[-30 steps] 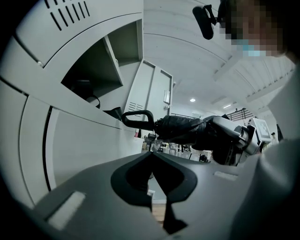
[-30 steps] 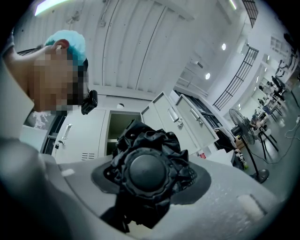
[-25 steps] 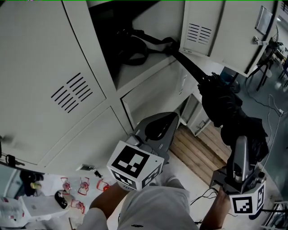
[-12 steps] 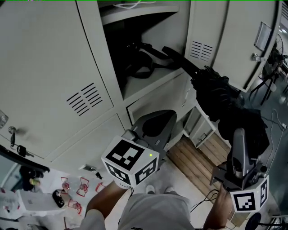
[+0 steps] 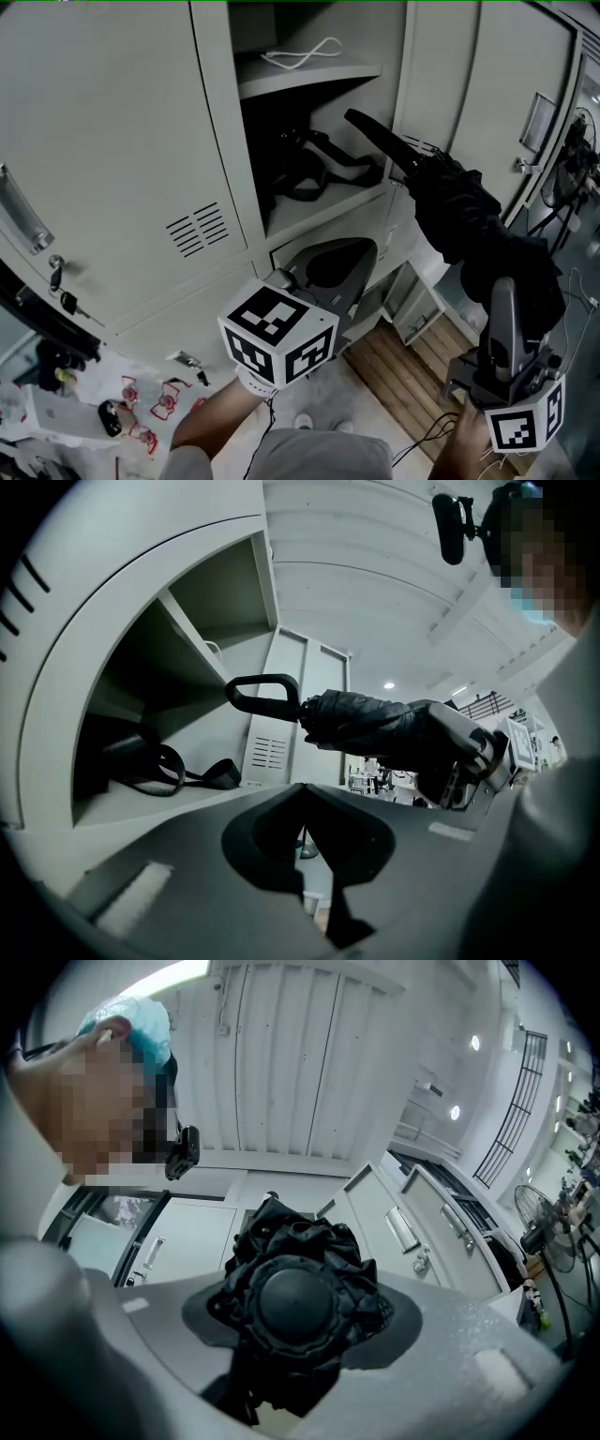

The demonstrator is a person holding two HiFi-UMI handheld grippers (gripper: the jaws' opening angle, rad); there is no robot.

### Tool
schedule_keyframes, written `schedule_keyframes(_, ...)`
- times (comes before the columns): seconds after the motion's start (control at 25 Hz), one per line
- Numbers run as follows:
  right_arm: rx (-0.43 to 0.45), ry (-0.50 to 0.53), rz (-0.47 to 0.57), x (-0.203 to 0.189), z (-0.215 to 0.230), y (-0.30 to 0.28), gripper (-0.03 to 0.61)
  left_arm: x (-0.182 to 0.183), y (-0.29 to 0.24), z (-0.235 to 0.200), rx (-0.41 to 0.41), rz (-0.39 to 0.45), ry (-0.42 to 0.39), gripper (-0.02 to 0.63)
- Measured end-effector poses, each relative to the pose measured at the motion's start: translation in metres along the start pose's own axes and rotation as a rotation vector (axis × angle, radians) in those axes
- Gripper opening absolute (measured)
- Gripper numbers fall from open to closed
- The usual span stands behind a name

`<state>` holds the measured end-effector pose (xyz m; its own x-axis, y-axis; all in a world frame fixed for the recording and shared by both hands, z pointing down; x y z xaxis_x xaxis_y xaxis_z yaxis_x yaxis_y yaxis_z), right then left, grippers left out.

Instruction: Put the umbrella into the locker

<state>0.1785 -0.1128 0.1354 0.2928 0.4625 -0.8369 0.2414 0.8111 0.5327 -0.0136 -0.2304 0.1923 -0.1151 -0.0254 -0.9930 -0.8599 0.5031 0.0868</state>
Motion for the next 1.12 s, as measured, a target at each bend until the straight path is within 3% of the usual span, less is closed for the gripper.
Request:
schedule_keyframes(0.68,0.135,0.012,0.076,0.044,0.0,-0.048,0.252,0.04,-0.013,0.005,0.024,0.01,-0.057,0.015)
schedule_keyframes(1.12,0.253,-0.037,0.078,0.041,-0.019,-0.092,0.252,0.053,-0.005,-0.002,0.087,0.009,-0.099,0.015)
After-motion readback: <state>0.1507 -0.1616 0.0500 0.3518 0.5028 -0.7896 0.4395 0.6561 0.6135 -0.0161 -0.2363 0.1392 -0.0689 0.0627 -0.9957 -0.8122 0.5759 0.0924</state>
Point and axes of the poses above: the fingertips, and each gripper's own axes: y backward along the fingers, z to its right, x out of its top, the point moved 6 cm from there along y, backward along the fingers, and after that the axes turned 5 degrees about -x, right-handed, at the moved point
